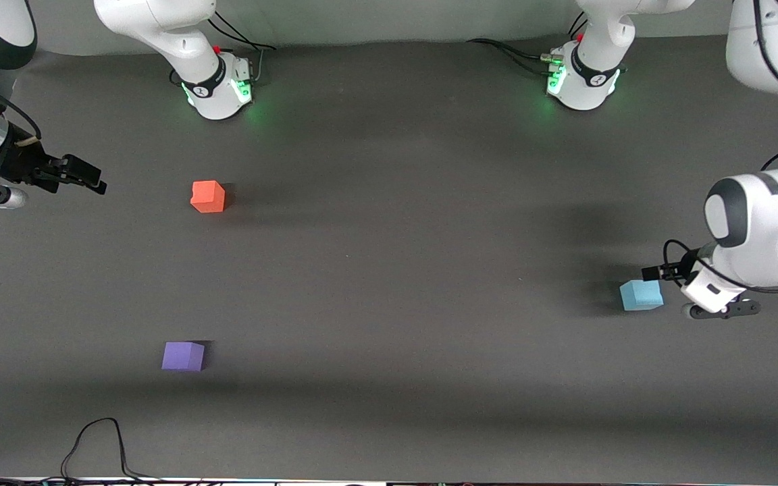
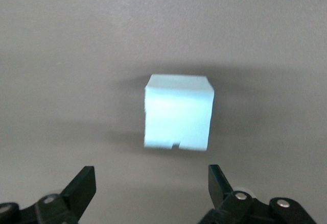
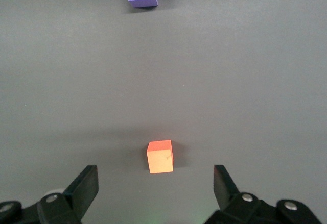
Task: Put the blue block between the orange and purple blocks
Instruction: 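Lower the left gripper onto the light blue cube and close it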
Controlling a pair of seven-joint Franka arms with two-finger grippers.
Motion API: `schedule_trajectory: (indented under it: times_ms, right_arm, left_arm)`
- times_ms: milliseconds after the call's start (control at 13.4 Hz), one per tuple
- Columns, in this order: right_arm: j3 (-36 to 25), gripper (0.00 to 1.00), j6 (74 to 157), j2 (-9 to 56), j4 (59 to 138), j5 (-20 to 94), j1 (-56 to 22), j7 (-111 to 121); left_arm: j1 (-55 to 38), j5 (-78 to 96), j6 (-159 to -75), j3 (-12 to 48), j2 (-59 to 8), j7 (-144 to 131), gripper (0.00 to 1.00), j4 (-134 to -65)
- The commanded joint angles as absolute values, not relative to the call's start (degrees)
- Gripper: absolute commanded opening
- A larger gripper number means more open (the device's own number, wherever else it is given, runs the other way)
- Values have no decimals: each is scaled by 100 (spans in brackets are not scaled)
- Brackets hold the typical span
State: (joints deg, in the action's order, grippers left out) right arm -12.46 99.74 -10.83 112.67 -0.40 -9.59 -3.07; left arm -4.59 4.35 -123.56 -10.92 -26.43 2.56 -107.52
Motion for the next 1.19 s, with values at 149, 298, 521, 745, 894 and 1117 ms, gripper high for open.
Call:
schedule_trajectory:
  times_ms: [149,298,521,745,894,1117]
  right_arm:
    - [-1292,100,10169,-1081,11285,-289,-984,-211]
    - [-1283,100,10134,-985,11137,-334,-984,-194]
    - [-1292,100,9976,-923,10820,-325,-976,-193]
    - [-1310,100,9870,-923,10688,-334,-976,-193]
    - [-1318,100,9853,-923,10600,-325,-976,-202]
    - [-1310,100,9835,-940,10442,-299,-976,-299]
  left_arm:
    - [-466,800,-12840,-1011,-3146,369,97,-10644]
    - [-448,826,-12832,-1011,-3313,553,96,-10486]
    - [-457,913,-12841,-1002,-3462,562,93,-10345]
    - [-404,1019,-12806,-984,-3516,571,12,-10275]
    - [-396,1046,-12718,-984,-3455,580,11,-10266]
    - [-360,976,-11230,-1054,-2404,571,12,-10257]
